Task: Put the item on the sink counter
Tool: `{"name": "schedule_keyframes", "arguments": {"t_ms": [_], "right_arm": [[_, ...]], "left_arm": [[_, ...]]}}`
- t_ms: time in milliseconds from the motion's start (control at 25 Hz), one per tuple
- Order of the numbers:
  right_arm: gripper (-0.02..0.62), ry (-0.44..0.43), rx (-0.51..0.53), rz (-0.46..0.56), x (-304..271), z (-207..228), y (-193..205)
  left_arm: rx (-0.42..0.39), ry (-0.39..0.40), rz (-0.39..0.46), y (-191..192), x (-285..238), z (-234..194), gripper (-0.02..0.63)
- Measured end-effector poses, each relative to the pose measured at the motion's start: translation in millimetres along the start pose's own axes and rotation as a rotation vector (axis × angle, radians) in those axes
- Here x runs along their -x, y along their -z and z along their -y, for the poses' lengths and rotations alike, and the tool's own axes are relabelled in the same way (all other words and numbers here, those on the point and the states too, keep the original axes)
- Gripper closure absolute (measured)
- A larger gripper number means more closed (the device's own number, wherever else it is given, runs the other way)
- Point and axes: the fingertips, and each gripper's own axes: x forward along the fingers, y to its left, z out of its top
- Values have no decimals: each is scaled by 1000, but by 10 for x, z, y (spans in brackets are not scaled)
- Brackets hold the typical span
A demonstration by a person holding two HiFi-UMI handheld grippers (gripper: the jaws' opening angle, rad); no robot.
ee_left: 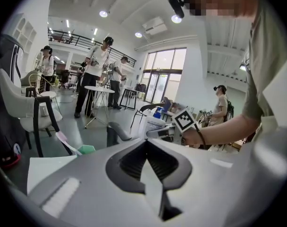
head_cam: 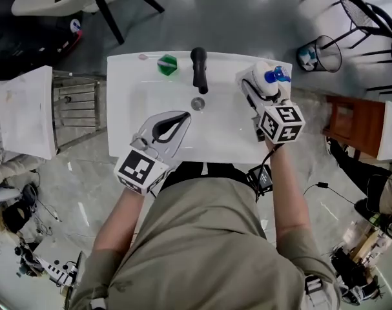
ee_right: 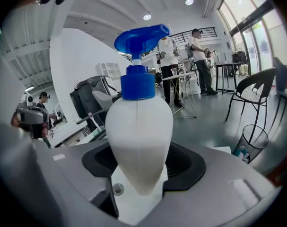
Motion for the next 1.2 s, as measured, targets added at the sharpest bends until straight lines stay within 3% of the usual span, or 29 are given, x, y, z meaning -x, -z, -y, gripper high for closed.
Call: {"name": "schedule_keyframes", "arguments": {"t_ms": [680, 1200], "right_arm": [[318, 90, 169, -13, -512, 331, 186], [318, 99, 212, -16, -619, 304, 315]], "left_arm": [[-2, -55, -43, 28, -94, 27, 600], [14, -69, -64, 78, -85, 44, 600]]}}
